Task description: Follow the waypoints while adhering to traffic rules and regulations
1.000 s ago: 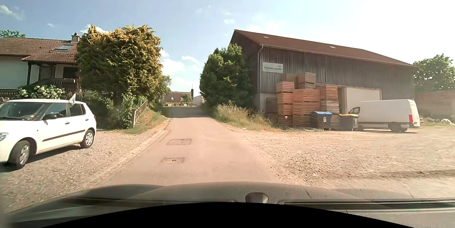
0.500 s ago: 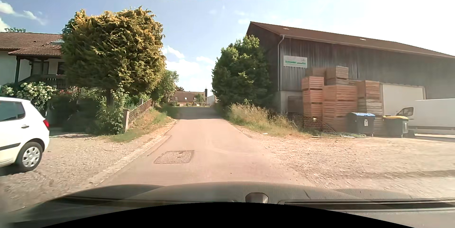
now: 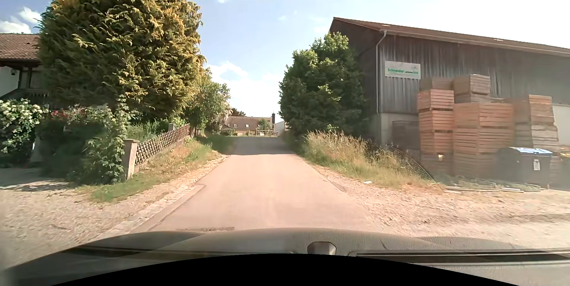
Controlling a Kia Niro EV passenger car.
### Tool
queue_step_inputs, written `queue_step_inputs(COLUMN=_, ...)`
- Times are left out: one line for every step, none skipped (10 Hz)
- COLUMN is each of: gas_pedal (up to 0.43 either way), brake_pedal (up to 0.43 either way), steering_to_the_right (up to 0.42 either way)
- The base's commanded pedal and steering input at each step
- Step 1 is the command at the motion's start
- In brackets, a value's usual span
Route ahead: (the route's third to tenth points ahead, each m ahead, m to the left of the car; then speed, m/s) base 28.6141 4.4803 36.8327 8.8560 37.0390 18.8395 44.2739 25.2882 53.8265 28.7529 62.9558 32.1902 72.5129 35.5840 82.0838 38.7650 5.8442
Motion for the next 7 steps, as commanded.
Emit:
queue_step_inputs(gas_pedal=0.150, brake_pedal=0.006, steering_to_the_right=-0.071)
queue_step_inputs(gas_pedal=0.150, brake_pedal=0.006, steering_to_the_right=-0.065)
queue_step_inputs(gas_pedal=0.150, brake_pedal=0.006, steering_to_the_right=-0.055)
queue_step_inputs(gas_pedal=0.138, brake_pedal=0.006, steering_to_the_right=-0.046)
queue_step_inputs(gas_pedal=0.138, brake_pedal=0.006, steering_to_the_right=-0.042)
queue_step_inputs(gas_pedal=0.138, brake_pedal=0.006, steering_to_the_right=-0.041)
queue_step_inputs(gas_pedal=0.138, brake_pedal=0.006, steering_to_the_right=-0.038)
